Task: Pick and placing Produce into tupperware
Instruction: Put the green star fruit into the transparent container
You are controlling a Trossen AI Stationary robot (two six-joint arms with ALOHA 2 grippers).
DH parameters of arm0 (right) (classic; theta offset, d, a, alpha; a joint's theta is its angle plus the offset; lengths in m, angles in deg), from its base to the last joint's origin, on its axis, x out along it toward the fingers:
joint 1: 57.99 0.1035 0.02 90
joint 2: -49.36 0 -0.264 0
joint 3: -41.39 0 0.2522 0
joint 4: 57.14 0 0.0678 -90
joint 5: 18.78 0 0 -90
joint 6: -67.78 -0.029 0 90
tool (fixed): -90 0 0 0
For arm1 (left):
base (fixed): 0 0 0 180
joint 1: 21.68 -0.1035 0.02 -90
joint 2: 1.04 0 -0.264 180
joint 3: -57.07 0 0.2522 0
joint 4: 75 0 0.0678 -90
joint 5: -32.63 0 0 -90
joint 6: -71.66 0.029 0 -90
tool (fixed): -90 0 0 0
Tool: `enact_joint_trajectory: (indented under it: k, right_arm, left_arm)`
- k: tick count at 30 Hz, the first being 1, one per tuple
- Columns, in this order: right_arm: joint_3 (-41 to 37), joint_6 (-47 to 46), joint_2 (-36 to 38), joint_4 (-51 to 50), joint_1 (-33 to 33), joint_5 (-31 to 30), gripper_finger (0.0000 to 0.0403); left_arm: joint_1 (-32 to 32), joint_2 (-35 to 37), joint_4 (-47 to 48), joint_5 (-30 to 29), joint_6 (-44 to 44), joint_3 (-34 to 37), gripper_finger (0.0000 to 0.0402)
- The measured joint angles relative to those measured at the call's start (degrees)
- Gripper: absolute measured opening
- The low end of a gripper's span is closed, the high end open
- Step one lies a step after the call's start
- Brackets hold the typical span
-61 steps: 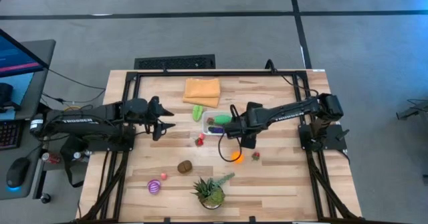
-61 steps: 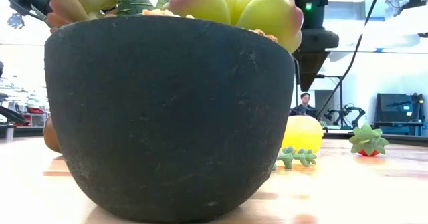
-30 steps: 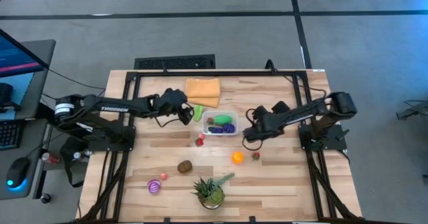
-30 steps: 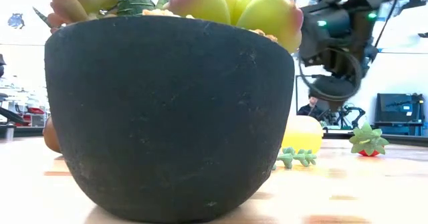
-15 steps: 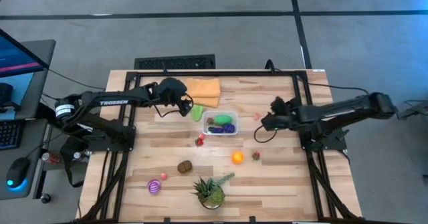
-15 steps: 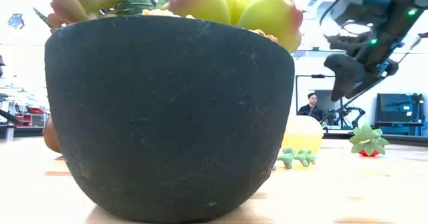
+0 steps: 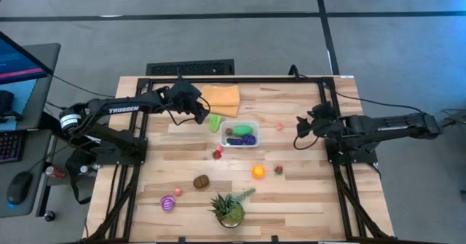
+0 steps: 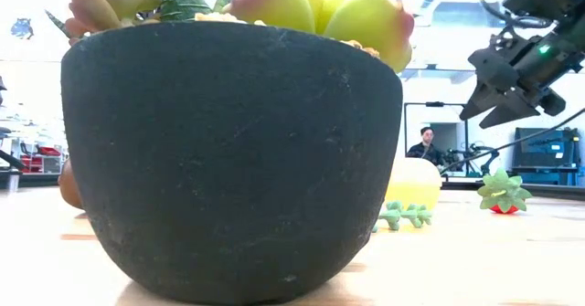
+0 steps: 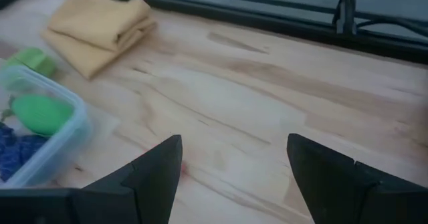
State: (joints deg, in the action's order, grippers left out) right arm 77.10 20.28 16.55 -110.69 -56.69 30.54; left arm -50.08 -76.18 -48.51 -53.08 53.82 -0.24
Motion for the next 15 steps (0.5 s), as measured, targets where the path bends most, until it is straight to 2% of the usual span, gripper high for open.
enact_joint_trajectory:
  k: [4, 8, 11, 15]
  right_arm:
    - [0.0, 1.81, 1.44, 0.66, 0.2, -0.1, 0.0265]
    - [-0.01, 3.83, 1.39, 2.4, 0.2, -0.1, 0.0265]
    - [0.0, 4.09, 1.37, 2.91, 0.2, -0.1, 0.0265]
    - [-0.01, 4.07, 1.37, 2.67, 0.2, -0.03, 0.0265]
  left_arm:
    - [2.01, -0.13, 0.3, -4.04, -2.15, 0.0, 0.0224]
    - [3.96, -3.19, -0.36, -6.06, -2.9, -0.04, 0.0225]
    - [4.49, -7.67, -1.18, -6.05, -2.96, -0.05, 0.0225]
    - [4.39, -11.72, -3.62, -2.34, -1.76, -0.02, 0.0225]
